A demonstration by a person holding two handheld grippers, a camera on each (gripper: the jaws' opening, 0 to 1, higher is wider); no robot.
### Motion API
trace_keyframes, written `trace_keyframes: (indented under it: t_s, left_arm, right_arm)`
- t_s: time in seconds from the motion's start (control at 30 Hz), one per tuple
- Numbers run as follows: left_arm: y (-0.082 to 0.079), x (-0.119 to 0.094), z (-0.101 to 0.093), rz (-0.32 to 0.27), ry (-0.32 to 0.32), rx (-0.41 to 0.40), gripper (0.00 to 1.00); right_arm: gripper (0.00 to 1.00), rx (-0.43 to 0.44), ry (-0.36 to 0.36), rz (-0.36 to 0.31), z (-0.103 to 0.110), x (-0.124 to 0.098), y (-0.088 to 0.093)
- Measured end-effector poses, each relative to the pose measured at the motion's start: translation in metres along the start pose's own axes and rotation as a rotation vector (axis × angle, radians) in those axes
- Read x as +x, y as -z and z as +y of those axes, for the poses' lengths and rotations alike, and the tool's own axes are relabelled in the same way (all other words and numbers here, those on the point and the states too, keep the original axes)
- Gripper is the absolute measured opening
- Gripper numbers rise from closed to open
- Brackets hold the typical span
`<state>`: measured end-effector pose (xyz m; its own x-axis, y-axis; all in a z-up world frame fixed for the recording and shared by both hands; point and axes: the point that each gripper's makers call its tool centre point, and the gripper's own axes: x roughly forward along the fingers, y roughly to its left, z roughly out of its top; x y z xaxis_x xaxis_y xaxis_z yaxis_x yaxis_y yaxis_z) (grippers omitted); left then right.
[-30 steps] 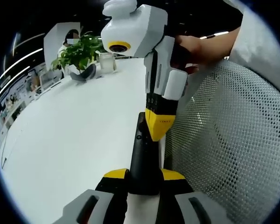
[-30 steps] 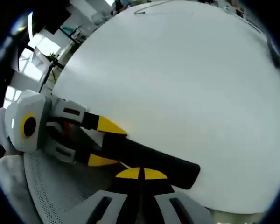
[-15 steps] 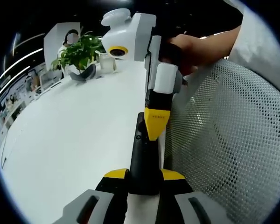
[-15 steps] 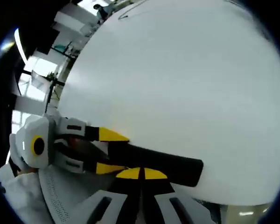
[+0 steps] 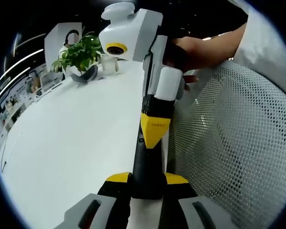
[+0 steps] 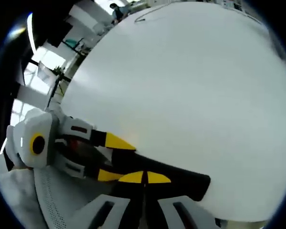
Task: Press the specified remote control buttons in sequence, fully releasing each button before pressing the next.
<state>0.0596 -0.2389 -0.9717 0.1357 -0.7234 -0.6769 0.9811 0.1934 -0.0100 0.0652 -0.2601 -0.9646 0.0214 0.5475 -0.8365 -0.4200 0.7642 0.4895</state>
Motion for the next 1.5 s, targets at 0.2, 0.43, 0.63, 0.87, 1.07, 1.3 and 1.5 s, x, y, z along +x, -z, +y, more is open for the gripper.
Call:
trace_keyframes:
  t_s: [0.2,0.43,0.63,0.87,1.07,1.3,1.5]
  left_arm:
    - [0.0,0.0001,0.0,-0.001,-0.001,0.002,0.25]
    - [-0.0003,-0.0001,-0.0001,-0.005,-0.001,0.004,0.25]
    - [-0.0001,0.0004,0.0003,-0.008,-0.001,0.002,0.25]
    - [-0.0005,0.0005,0.0004,-0.008,-0.002,0.001,0.25]
    - [-0.0005,0.0005,0.0002,-0.009,-0.002,0.002,0.25]
    - [-0.0005,0.0003,0.0001,-0.008,-0.003,0.004,0.25]
    - [-0.0008,0.0004,-0.0001,-0.006,-0.003,0.003,0.25]
  right_arm:
    - [0.0,0.042,-0.021,-0.007,-0.0016,-0.0008,-0.0007]
    - [0.0,0.043,-0.016,-0.015,-0.0007,-0.0003,-0.0012]
    - [0.0,0.034,-0.011,-0.024,-0.0015,0.0003,-0.0021]
    - [0.0,0.042,-0.02,-0.025,-0.001,-0.0005,-0.0019]
    - [0.0,0.013,-0.009,-0.018,0.001,-0.0003,-0.0017]
    - [0.0,-0.014,0.002,-0.016,0.0018,0.0002,-0.0018]
    - [0.0,-0.063,-0.004,-0.009,0.0081,0.0031,-0.0013]
